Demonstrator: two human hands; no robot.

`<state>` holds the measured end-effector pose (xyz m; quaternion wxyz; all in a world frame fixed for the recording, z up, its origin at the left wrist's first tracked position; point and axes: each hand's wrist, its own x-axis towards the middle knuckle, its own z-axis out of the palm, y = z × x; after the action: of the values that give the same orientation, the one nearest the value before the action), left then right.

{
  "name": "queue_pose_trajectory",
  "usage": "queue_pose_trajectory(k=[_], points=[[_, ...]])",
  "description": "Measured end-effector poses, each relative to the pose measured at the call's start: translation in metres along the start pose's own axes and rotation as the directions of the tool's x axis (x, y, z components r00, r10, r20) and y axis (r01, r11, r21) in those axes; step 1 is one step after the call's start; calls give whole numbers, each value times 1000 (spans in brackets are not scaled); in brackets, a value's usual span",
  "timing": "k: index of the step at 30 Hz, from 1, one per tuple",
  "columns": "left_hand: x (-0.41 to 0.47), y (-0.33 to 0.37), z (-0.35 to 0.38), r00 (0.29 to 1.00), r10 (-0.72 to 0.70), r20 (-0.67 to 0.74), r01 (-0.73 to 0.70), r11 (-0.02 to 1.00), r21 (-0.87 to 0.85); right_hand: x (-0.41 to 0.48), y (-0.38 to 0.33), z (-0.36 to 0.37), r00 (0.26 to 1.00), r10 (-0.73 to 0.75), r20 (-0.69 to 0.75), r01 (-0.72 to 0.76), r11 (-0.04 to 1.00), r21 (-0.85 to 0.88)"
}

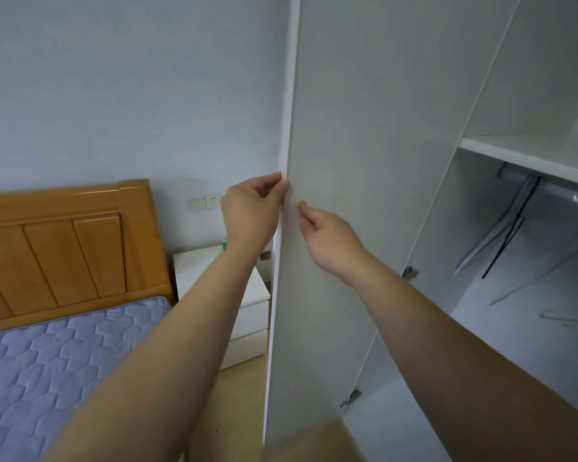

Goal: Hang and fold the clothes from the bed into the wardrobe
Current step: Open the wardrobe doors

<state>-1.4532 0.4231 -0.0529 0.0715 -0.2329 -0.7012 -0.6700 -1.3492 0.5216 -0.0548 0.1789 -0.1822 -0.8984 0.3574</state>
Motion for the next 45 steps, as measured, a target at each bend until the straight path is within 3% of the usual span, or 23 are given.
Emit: queue_pose_trajectory(k=[5,9,13,17,22,26,31,34,37,45], points=[[-6,-6,-7,999,-28,-42,31,997,73,8,-1,10,1000,25,17,-26,997,74],[-38,0,-1,996,33,-80,-29,998,51,-7,10,1,999,43,-9,-42,991,129],[-77,14,39,995,2,102,14,988,-153,-42,37,-32,959,118,-257,-83,987,140],[-110,34,103,948,3,317,89,957,-276,-92,76,-84,841,238,-487,-197,971,134],[-161,69,185,822,30,568,220,904,-366,-168,116,-156,652,331,-683,-381,921,83],[-201,98,246,643,99,759,279,893,-353,-226,131,-200,507,387,-770,-495,862,107],[-242,134,305,405,160,900,261,923,-282,-276,135,-231,445,422,-790,-594,799,92],[-254,149,331,367,177,913,230,934,-274,-292,137,-238,449,452,-771,-647,760,68],[-262,152,345,351,161,922,310,910,-276,-300,139,-241,446,465,-765,-668,742,61],[-258,128,331,364,157,918,341,895,-288,-303,142,-219,414,472,-779,-631,765,128]])
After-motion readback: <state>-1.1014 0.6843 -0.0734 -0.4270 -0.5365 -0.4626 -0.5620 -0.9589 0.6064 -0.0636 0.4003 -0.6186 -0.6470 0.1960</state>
